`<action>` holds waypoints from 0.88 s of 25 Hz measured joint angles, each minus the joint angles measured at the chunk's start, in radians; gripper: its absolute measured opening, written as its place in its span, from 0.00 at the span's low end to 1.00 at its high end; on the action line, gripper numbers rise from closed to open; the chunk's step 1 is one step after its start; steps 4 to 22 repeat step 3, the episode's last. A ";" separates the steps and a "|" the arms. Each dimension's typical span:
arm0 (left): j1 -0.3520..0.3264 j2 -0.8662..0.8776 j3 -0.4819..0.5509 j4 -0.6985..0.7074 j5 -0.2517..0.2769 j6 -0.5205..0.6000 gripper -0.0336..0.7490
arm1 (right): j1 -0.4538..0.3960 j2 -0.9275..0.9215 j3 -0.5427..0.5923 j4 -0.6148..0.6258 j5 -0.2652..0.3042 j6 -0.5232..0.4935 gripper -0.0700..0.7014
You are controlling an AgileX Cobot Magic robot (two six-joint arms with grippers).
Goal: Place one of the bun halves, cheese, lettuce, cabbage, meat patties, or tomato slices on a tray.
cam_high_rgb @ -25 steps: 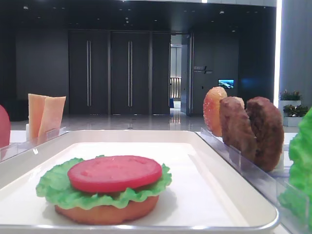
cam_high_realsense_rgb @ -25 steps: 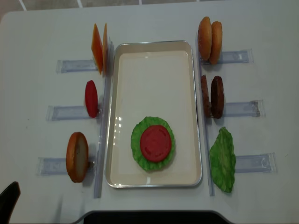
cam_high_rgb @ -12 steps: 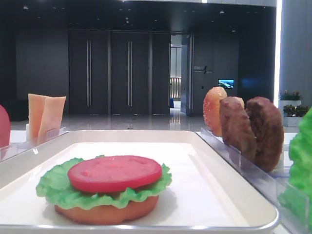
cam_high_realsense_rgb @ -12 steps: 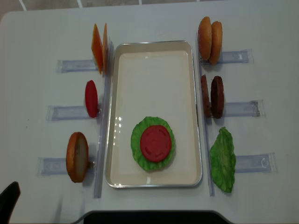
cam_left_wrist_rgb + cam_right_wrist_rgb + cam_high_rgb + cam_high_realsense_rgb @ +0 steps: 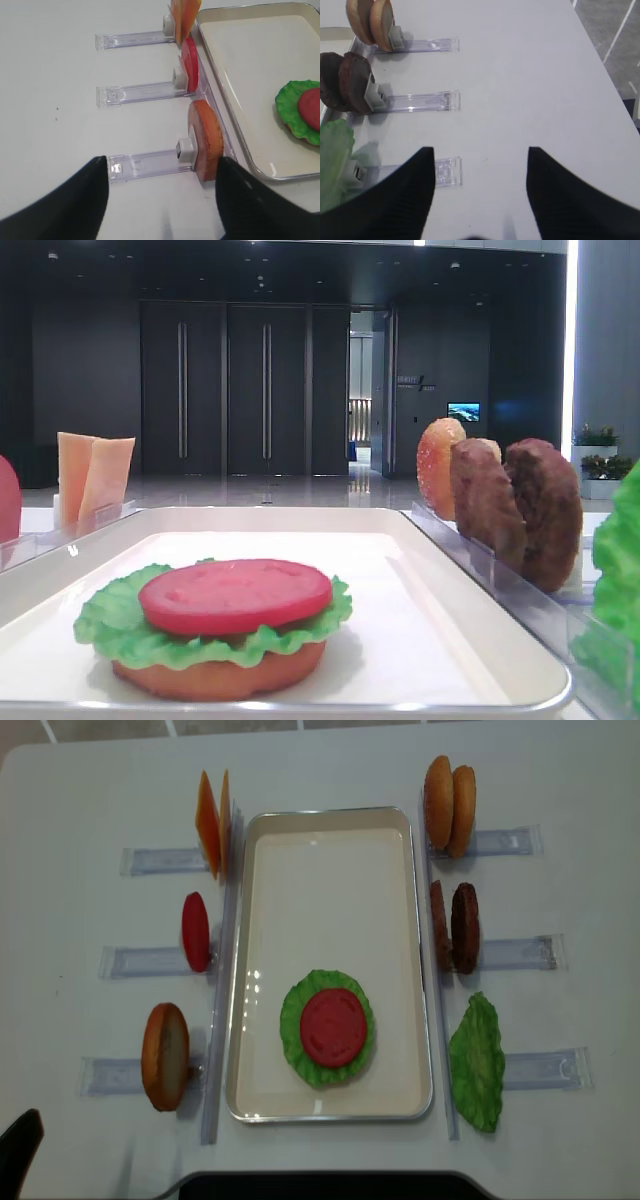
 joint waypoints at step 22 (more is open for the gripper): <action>0.000 0.000 0.000 0.000 0.000 0.000 0.70 | 0.000 0.000 0.000 0.000 0.000 0.000 0.60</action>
